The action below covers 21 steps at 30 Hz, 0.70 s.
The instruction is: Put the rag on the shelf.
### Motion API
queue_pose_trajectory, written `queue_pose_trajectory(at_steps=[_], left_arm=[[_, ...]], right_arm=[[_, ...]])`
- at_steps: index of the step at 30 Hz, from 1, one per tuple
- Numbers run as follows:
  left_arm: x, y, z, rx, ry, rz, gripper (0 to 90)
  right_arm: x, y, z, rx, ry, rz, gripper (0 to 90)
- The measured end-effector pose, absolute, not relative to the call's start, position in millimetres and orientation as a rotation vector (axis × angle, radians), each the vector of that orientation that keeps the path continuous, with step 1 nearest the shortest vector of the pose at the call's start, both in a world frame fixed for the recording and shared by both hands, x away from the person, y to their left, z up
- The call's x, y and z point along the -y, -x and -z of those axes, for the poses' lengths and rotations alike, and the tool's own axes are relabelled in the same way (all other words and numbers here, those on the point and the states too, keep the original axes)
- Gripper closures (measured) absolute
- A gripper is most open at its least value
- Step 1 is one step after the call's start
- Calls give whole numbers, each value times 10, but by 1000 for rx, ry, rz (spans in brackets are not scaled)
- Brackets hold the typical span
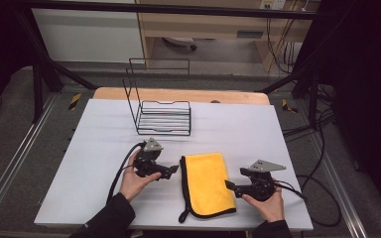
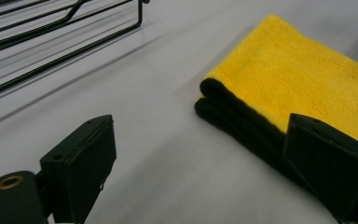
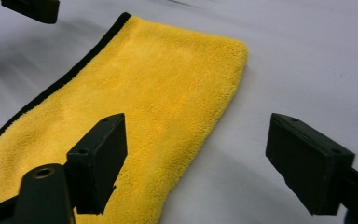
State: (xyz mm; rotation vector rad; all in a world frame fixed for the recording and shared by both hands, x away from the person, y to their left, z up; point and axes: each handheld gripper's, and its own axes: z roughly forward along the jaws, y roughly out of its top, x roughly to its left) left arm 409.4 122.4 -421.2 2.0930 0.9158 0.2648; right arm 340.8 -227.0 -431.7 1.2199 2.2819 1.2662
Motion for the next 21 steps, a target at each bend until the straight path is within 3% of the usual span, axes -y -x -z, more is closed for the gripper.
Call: queue_pose_trajectory(at_steps=[7,21], left_arm=[[-985,-4256,4255,-961,-2112,-266,212],[-806,-4396,4390,-1012,-2145,-235,482]], right_arm=[[2302,-3427,4318,-2267,-1245,-1272,92],[2303,-3435,4318,-2271,-1247,-1259,65]])
